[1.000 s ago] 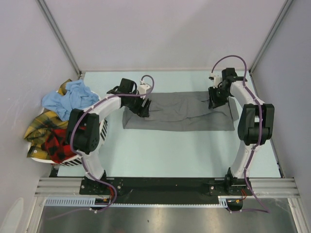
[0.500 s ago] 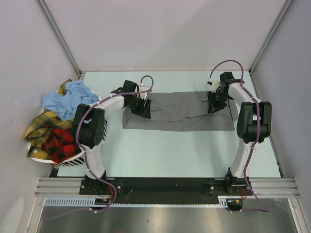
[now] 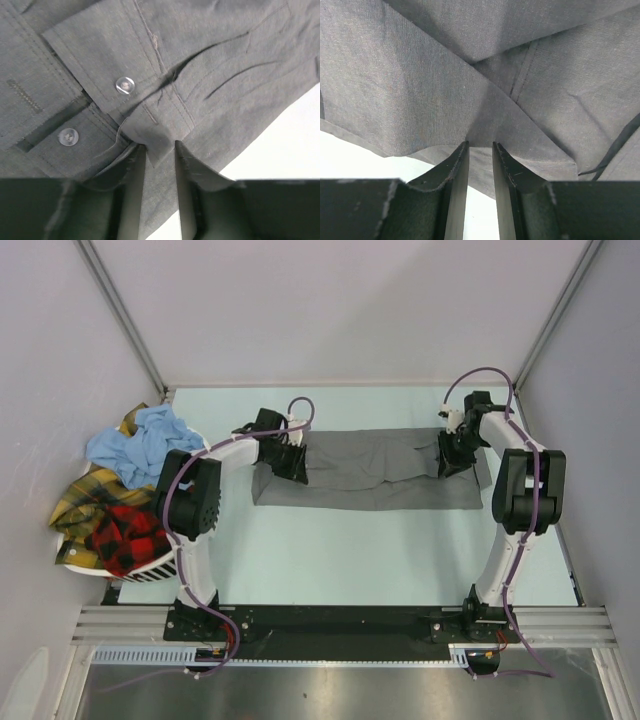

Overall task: Fold and stack the long sleeve shirts
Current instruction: Fold the shirt

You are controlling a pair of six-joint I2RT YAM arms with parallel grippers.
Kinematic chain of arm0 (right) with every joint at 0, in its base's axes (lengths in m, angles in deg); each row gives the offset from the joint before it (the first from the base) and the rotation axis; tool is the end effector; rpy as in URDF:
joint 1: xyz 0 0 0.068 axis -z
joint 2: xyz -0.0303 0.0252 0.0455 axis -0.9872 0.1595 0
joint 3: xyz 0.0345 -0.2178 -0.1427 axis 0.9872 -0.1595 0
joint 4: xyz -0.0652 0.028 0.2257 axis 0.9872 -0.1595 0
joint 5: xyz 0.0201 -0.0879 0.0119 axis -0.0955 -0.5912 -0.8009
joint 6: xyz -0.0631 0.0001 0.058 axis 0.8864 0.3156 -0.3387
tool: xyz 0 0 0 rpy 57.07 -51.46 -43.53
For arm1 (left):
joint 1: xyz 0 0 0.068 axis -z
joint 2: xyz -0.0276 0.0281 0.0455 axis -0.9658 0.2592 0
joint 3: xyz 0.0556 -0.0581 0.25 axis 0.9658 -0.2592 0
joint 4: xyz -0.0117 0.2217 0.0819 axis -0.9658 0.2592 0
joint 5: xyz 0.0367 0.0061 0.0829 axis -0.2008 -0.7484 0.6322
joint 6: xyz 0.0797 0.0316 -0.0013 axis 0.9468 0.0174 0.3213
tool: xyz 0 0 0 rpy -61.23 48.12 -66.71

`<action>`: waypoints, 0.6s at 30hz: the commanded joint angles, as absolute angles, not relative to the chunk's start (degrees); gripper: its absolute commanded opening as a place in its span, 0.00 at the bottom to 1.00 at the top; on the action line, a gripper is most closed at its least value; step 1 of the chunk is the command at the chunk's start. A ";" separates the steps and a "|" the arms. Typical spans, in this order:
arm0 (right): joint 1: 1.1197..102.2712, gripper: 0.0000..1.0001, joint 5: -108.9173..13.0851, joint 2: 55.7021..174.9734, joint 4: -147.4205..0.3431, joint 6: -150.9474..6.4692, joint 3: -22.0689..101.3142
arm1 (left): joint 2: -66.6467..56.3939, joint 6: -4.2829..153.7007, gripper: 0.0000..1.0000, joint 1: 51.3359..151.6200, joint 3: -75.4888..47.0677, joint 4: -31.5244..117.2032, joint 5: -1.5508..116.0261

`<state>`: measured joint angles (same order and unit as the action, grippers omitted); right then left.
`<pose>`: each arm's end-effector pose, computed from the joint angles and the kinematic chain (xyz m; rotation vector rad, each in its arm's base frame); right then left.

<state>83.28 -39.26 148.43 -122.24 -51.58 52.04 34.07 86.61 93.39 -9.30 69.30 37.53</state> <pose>0.3837 0.0049 0.1607 -0.3324 2.8109 0.3497 0.3698 -0.1604 0.1344 0.5916 2.5750 -0.7523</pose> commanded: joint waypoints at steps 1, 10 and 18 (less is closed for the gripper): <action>83.37 0.30 -39.82 149.48 -122.60 -52.15 52.14 | 30.57 85.67 0.22 93.52 -8.33 66.74 37.99; 84.34 0.32 -40.26 148.52 -123.22 -52.50 52.58 | 22.92 88.48 0.00 92.30 -12.71 72.98 46.42; 84.60 0.33 -40.44 148.08 -124.27 -52.24 52.40 | 26.69 89.98 0.28 91.24 -10.90 73.94 47.67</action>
